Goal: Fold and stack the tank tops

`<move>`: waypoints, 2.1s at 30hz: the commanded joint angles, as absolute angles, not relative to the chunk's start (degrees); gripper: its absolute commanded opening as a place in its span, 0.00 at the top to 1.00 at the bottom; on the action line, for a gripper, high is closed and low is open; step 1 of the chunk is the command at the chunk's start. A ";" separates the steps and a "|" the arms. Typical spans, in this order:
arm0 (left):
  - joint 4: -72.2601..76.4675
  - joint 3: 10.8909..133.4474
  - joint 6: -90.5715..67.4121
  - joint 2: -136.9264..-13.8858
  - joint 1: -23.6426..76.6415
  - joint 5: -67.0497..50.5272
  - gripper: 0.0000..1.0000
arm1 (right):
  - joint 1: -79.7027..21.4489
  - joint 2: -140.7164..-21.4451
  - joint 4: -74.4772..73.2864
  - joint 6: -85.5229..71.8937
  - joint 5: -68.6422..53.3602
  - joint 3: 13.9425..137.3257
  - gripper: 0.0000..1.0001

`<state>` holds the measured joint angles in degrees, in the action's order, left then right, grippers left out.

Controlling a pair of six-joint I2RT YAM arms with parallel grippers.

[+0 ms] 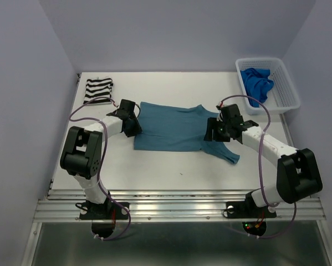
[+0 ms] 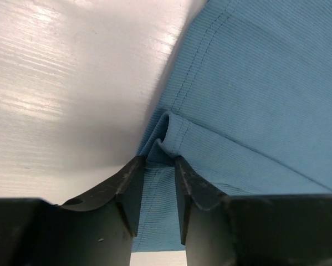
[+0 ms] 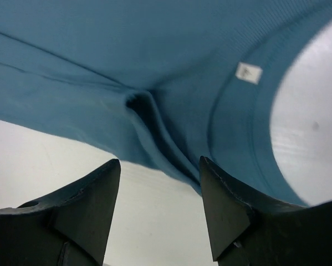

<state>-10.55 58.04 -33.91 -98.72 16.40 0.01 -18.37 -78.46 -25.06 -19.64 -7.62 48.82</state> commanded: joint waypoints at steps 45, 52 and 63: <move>-21.61 29.89 -47.63 -66.10 24.26 -7.47 0.97 | -24.52 -58.53 -28.74 -37.86 -11.87 28.57 0.94; -26.10 29.00 -48.60 -62.76 25.22 -9.14 0.43 | -24.52 -61.70 -32.33 -42.98 -3.79 31.89 0.60; -23.39 31.03 -49.13 -59.23 25.49 -6.77 0.09 | -15.40 -53.53 -42.72 -43.16 21.61 39.38 0.00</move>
